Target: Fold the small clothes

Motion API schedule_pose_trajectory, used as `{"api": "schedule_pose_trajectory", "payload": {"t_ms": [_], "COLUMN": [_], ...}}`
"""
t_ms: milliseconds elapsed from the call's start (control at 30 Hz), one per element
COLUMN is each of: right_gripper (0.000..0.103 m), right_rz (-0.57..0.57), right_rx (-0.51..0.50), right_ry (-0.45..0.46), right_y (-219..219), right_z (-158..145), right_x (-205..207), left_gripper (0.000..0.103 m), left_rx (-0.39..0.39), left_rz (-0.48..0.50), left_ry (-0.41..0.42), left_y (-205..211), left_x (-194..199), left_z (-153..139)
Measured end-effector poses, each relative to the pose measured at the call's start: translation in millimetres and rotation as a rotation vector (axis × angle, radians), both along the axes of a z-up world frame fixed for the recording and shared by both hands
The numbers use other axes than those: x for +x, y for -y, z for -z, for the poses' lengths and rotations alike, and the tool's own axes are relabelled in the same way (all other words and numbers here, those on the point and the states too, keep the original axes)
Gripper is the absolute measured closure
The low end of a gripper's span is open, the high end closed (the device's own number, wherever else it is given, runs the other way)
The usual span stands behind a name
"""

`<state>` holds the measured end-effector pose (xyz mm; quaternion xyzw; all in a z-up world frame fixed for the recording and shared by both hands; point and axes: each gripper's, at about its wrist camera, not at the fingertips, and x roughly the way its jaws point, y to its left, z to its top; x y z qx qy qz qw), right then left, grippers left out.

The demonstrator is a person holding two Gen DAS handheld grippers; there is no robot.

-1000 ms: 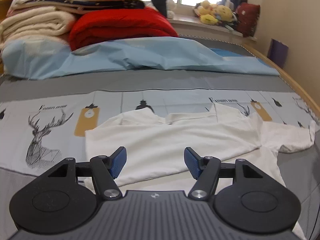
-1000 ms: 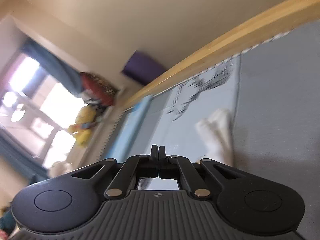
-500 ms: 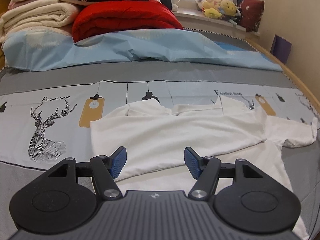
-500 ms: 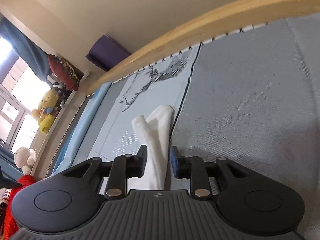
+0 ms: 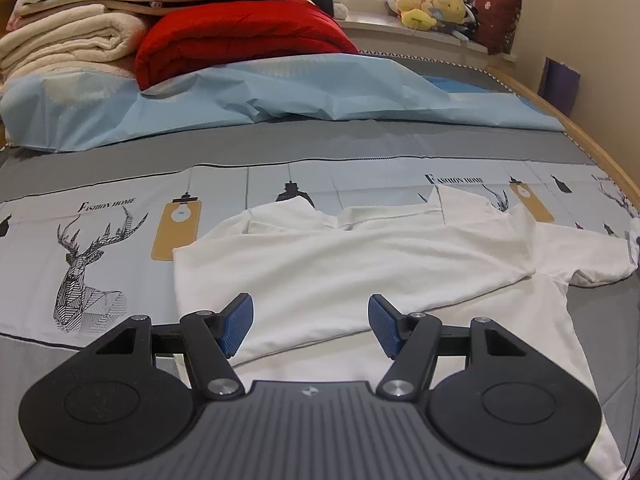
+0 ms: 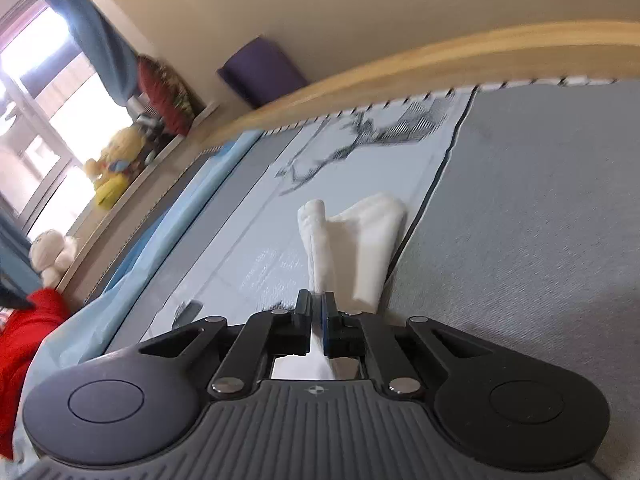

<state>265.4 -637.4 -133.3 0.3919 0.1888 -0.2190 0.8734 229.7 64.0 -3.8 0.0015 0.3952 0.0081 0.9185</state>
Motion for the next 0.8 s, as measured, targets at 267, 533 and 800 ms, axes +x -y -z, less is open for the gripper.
{"api": "schedule_pose_trajectory", "payload": {"t_ms": [267,533,800], "right_gripper": [0.1,0.1,0.098], "right_rz": [-0.126,-0.861,-1.395], "right_rx": [-0.168,-0.34,-0.129], "right_ry": [0.094,0.388,-0.143], "right_y": [-76.5,-368.7,-584.1], "right_z": [-81.3,-193.0,-79.5], "right_x": [18.1,12.1,-29.5], "left_gripper": [0.034,0.034,0.034], "left_rx": [-0.017,-0.123,-0.231], "left_rz": [-0.075,-0.356,-0.515], "left_ry": [0.019,-0.03,-0.074], "left_y": [-30.8,-97.3,-154.2], "left_x": [-6.5,-7.6,-17.7], "left_z": [-13.3,-18.3,-16.9]}}
